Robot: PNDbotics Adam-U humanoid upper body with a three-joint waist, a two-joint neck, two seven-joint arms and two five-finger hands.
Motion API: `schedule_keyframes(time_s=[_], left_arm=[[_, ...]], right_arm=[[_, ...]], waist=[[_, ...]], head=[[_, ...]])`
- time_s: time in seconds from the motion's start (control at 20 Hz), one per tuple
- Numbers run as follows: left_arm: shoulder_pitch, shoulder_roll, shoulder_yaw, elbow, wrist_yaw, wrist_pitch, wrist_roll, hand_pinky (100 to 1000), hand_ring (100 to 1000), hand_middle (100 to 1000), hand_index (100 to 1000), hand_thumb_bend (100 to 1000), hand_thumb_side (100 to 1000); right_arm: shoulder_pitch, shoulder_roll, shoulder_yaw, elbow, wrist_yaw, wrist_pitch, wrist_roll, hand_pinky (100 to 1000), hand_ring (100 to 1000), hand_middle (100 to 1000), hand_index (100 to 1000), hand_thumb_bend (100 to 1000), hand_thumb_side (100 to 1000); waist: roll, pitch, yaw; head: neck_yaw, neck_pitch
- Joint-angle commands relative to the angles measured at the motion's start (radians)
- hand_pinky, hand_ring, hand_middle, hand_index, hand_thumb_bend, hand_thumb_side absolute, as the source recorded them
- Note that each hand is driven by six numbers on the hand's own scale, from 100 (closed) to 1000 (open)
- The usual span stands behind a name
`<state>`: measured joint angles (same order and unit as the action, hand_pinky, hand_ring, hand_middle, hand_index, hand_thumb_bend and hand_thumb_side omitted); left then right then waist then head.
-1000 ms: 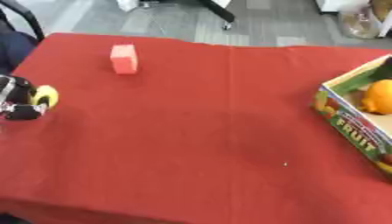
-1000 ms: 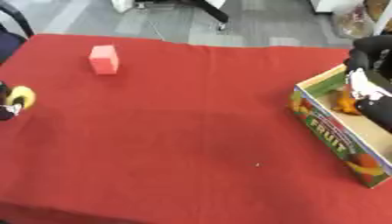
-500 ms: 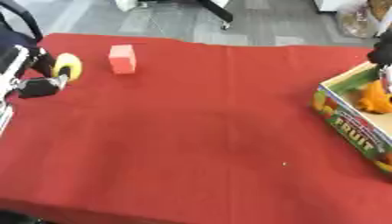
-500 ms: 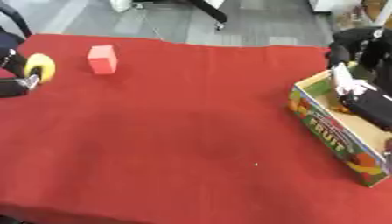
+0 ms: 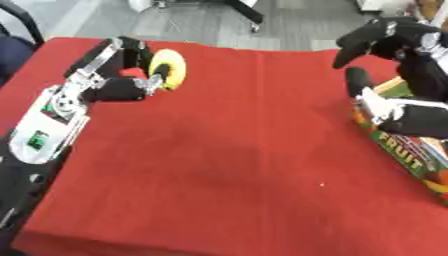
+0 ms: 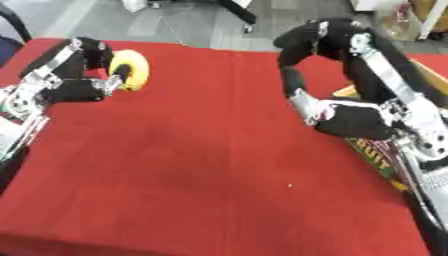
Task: Pick up the objects with one hand, pass them to the other hand, and then place them into the box on the other side of the table.
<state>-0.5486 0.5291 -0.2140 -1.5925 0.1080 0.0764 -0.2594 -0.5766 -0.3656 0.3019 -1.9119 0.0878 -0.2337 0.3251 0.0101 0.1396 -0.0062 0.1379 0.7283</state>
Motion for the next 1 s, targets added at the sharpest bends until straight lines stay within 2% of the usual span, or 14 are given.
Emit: schedule_keyframes(time_s=[0.05, 0.3, 0.6, 0.85, 0.9, 1.0], left_arm=[[-0.044, 0.007, -0.057, -0.025, 0.065, 0.029, -0.028, 656, 425, 327, 426, 100, 152], [-0.090, 0.009, -0.138, -0.048, 0.117, 0.072, -0.095, 670, 450, 338, 436, 100, 163], [-0.122, 0.002, -0.190, -0.081, 0.178, 0.115, -0.122, 679, 458, 343, 441, 105, 178], [-0.127, -0.005, -0.210, -0.090, 0.207, 0.137, -0.150, 683, 462, 344, 442, 107, 184], [-0.127, -0.005, -0.212, -0.090, 0.209, 0.139, -0.151, 698, 469, 346, 443, 113, 190], [-0.125, -0.008, -0.238, -0.086, 0.220, 0.154, -0.169, 701, 472, 346, 444, 113, 192]], right_arm=[[-0.029, 0.001, 0.024, 0.014, 0.015, -0.034, 0.060, 638, 596, 555, 737, 100, 269], [-0.035, 0.011, 0.046, 0.052, 0.056, -0.057, 0.108, 636, 591, 547, 742, 120, 275], [-0.032, 0.027, 0.062, 0.073, 0.184, -0.068, 0.140, 638, 589, 544, 762, 157, 280], [-0.030, 0.036, 0.070, 0.072, 0.316, -0.093, 0.111, 644, 591, 548, 771, 179, 280], [-0.031, 0.036, 0.070, 0.073, 0.326, -0.096, 0.105, 647, 586, 546, 795, 232, 287], [-0.042, 0.024, 0.057, 0.058, 0.355, -0.096, 0.092, 649, 584, 546, 806, 263, 292]], waist=[[0.003, -0.029, 0.000], [0.003, -0.029, 0.000], [0.002, -0.029, -0.001], [0.002, -0.030, -0.001], [0.002, -0.030, -0.002], [0.002, -0.029, -0.004]], head=[[-0.005, 0.004], [-0.003, 0.008], [-0.003, 0.011], [-0.003, 0.011], [-0.002, 0.011], [-0.001, 0.012]])
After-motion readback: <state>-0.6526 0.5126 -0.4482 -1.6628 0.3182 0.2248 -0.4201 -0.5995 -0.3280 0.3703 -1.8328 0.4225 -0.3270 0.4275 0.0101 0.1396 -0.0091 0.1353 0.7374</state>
